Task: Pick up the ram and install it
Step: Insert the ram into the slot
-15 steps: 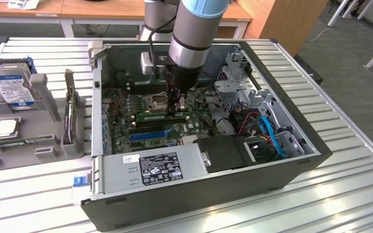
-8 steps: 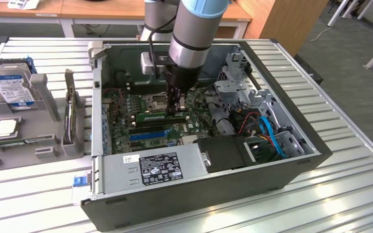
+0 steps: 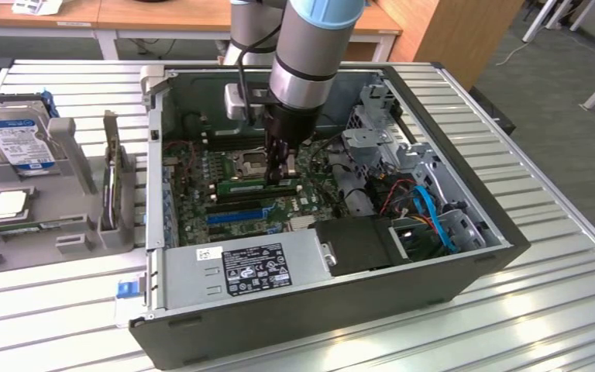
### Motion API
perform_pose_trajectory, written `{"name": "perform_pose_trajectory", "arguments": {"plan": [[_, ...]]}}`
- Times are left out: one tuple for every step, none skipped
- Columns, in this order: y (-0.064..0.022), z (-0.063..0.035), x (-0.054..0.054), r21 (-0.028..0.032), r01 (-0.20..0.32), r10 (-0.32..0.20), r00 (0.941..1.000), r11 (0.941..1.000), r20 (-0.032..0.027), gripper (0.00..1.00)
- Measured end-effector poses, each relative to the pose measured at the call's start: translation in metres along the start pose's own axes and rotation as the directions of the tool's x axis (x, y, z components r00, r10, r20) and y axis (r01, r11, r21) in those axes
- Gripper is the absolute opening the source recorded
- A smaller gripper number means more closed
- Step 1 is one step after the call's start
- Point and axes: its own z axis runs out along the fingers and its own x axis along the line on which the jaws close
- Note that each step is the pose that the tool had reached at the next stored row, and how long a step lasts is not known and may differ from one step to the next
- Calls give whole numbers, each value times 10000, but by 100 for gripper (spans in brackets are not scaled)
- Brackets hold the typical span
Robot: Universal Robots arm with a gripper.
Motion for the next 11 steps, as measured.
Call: {"name": "perform_pose_trajectory", "arguments": {"plan": [[0, 0, 0, 0, 10, -10, 10000, 10000, 0, 12], [0, 0, 0, -1, 12, -12, 10000, 10000, -1, 12], [0, 0, 0, -1, 13, -13, 10000, 10000, -1, 12], [0, 0, 0, -1, 13, -13, 10000, 10000, -1, 12], [0, 0, 0, 0, 13, -13, 10000, 10000, -1, 12], [0, 0, 0, -1, 13, -13, 10000, 10000, -1, 12], [0, 0, 0, -1, 13, -13, 10000, 10000, -1, 12], [0, 0, 0, -1, 13, -13, 10000, 10000, -1, 12], [0, 0, 0, 0, 13, -13, 10000, 10000, -1, 12], [0, 0, 0, 0, 13, -13, 10000, 10000, 0, 12], [0, 0, 0, 0, 13, -13, 10000, 10000, -1, 12]]}}
